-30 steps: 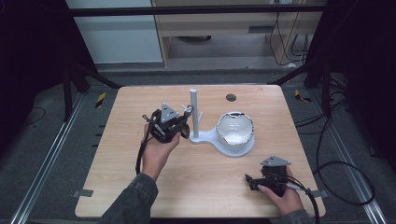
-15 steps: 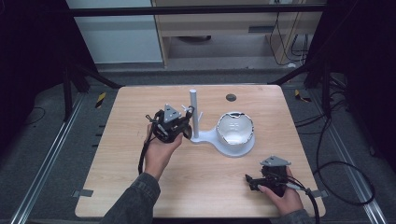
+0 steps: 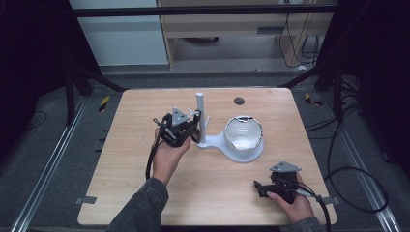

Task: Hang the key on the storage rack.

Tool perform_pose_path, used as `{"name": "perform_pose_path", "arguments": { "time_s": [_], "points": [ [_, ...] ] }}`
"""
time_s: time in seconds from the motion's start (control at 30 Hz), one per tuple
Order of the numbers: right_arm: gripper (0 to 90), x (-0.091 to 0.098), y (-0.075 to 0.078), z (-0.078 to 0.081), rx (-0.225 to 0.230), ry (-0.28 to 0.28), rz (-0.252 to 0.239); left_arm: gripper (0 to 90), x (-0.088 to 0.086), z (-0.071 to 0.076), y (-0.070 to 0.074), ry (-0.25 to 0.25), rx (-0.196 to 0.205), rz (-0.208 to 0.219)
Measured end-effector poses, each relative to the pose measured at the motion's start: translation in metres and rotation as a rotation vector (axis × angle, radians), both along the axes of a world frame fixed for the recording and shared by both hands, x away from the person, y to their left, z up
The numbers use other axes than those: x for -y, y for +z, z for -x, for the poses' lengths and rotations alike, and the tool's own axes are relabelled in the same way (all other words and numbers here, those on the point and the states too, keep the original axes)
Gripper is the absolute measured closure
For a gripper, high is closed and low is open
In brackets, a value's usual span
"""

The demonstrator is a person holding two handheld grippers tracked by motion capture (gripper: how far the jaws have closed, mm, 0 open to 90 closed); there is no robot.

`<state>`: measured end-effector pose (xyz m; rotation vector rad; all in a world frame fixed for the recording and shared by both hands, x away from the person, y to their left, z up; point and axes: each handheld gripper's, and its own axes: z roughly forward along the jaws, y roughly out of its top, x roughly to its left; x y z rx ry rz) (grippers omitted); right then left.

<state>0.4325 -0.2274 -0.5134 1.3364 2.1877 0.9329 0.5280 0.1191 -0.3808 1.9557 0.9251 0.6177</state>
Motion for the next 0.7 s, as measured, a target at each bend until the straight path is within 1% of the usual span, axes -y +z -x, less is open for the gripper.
{"name": "perform_pose_path", "arguments": {
  "time_s": [0.27, 0.37, 0.7],
  "points": [
    [0.4, 0.0000, 0.0000, 0.0000, 0.000, 0.000, 0.000, 80.1, 0.0004, -0.0021, -0.0014, -0.002, -0.001, 0.009],
    [0.4, 0.0000, 0.0000, 0.0000, 0.000, 0.000, 0.000, 80.0, 0.0007, -0.0032, -0.0020, -0.001, -0.004, 0.018],
    [0.4, 0.0000, 0.0000, 0.0000, 0.000, 0.000, 0.000, 79.9, 0.0039, -0.0054, -0.0041, -0.001, -0.004, 0.022]
  ]
}}
